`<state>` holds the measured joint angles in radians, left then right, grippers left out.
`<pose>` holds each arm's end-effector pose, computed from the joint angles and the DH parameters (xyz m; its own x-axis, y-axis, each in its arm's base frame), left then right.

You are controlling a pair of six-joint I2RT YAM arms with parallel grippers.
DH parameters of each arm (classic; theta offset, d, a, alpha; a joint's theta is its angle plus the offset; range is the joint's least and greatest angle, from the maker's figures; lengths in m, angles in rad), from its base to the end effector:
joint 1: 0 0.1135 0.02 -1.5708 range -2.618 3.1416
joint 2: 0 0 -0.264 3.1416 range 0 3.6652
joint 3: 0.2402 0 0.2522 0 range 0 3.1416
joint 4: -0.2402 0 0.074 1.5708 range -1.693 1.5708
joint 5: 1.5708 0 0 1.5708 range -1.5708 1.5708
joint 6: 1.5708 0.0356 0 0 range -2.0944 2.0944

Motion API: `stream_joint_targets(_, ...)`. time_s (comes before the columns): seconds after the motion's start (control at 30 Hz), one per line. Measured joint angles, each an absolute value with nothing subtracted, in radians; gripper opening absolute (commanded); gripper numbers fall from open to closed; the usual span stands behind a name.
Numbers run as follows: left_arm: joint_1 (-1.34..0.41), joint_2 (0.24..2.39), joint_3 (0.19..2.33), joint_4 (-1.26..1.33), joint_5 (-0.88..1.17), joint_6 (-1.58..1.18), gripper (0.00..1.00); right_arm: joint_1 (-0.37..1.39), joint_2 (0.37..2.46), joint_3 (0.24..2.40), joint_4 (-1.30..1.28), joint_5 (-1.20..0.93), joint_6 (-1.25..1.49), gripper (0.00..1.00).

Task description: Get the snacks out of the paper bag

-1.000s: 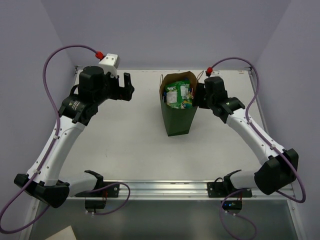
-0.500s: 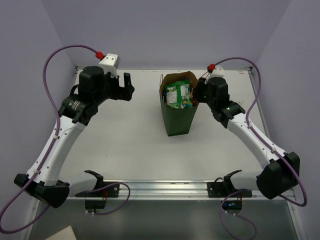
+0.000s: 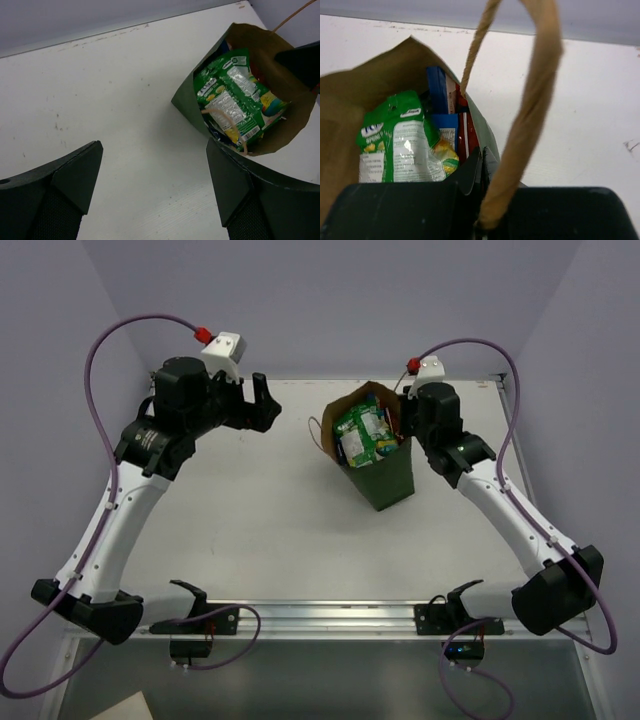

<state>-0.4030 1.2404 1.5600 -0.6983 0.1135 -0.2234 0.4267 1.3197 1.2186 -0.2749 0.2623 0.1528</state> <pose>0.2281 -0.1016 0.4567 -0.4394 -0.0519 -0.8968 0.3990 0.8831 -0.2467 0.2815 0.1178 0.3644 -0.3578 -0.0012 -0.9338 -0.1272 0.9907 0.0475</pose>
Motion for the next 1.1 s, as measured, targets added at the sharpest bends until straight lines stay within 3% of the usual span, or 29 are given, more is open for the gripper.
stream_joint_targets(0.2,-0.458,1.307,1.649,-0.689,0.147,-0.299,0.91,0.445,1.281,1.25,-0.28,0.299,0.018,0.0)
stream_joint_targets(0.4,-0.59,1.389,1.657,-0.629,0.13,-0.441,0.8,0.467,1.253,1.211,-0.267,0.356,-0.041,0.0)
stream_joint_targets(0.63,-0.758,1.49,1.559,-0.482,0.118,-0.628,0.8,0.525,1.213,1.133,-0.222,0.386,-0.009,0.0)
stream_joint_targets(0.97,-0.788,1.673,1.535,-0.392,0.041,-0.758,0.79,0.599,1.19,1.087,-0.171,0.438,0.026,0.0)
stream_joint_targets(1.03,-0.788,1.706,1.536,-0.384,0.036,-0.772,0.74,0.607,1.19,1.087,-0.171,0.446,0.028,0.0)
stream_joint_targets(1.1,-0.789,1.744,1.541,-0.382,0.033,-0.784,0.59,0.61,1.19,1.087,-0.171,0.453,0.035,0.0)
